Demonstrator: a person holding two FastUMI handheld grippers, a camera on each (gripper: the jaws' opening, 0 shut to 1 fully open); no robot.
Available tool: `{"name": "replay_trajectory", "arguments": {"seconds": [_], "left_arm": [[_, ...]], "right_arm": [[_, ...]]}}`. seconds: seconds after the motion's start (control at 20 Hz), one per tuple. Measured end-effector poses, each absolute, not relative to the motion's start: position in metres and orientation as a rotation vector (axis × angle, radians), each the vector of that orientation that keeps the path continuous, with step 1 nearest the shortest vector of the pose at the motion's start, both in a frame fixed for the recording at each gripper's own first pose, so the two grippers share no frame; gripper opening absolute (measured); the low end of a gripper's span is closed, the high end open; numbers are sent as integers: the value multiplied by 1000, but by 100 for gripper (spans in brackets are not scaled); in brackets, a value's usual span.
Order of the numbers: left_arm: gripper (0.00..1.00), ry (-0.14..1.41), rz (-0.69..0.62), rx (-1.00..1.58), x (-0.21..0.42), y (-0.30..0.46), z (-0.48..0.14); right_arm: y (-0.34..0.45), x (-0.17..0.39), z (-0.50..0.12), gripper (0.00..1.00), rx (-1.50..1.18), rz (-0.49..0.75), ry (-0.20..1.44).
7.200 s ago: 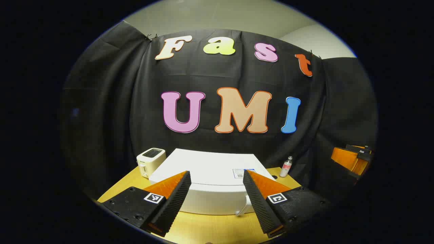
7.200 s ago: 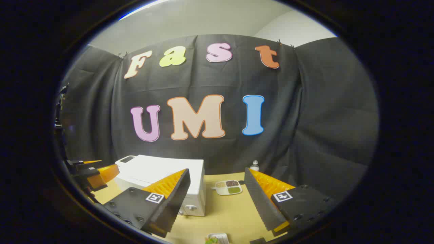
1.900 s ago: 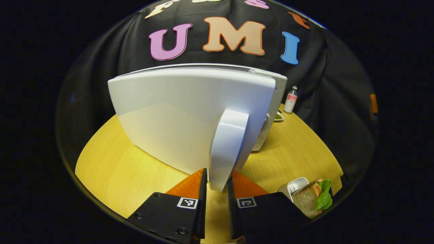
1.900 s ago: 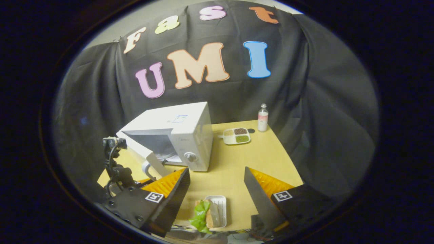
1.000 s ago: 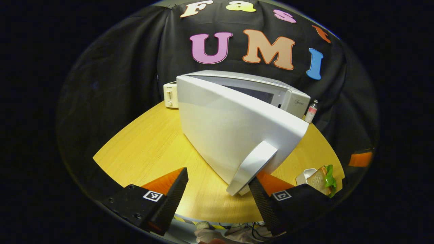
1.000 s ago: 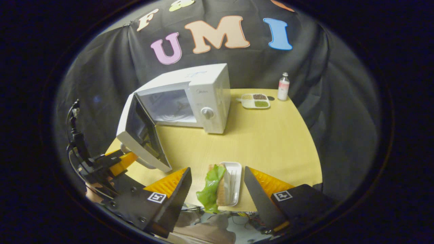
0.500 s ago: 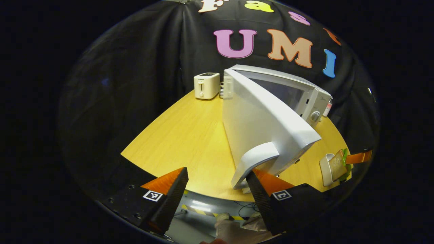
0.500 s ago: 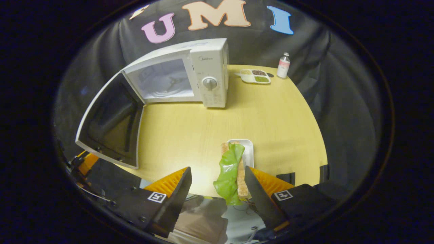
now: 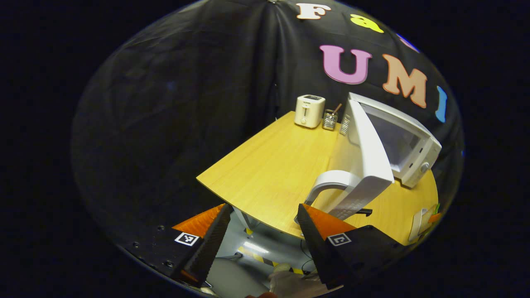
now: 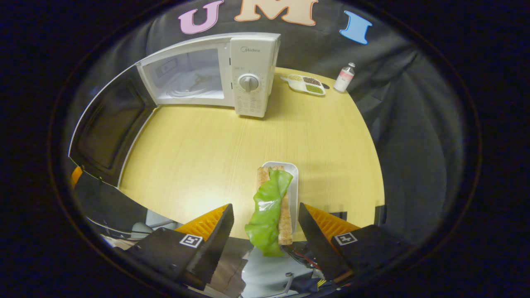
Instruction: Open the microwave oven with the left hand, put the food in, and close the microwave oven.
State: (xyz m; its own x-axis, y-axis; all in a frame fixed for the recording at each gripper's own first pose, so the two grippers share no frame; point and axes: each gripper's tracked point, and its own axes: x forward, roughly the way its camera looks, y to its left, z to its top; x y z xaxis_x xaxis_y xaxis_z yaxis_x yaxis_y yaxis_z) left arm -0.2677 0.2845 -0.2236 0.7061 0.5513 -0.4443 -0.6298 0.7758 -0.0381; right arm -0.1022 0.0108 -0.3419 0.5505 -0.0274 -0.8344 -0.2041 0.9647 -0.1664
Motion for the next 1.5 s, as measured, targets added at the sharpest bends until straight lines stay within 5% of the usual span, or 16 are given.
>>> {"name": "replay_trajectory", "arguments": {"seconds": [0.05,0.4,0.55,0.6,0.65,0.75,0.9,1.5], "left_arm": [[96,405,690,-207,-272,289,-218],[96,230,824,-123,-272,320,-157],[96,208,815,-95,-266,318,-150],[96,199,806,-103,-265,316,-147],[96,187,796,-113,-264,314,-144],[96,170,782,-128,-251,308,-140],[96,162,763,-144,-238,312,-141],[96,152,654,-115,-222,319,-138]], "right_arm": [[11,-102,-346,93,-255,106,1001],[-1,-90,-364,95,-254,76,1088],[3,-91,-370,73,-227,78,1133],[3,-93,-371,58,-236,84,1146],[2,-93,-371,59,-257,85,1146],[3,-92,-367,41,-267,75,1142],[2,-91,-365,32,-232,53,1129],[-5,-107,-317,39,-109,-37,1036]]}}
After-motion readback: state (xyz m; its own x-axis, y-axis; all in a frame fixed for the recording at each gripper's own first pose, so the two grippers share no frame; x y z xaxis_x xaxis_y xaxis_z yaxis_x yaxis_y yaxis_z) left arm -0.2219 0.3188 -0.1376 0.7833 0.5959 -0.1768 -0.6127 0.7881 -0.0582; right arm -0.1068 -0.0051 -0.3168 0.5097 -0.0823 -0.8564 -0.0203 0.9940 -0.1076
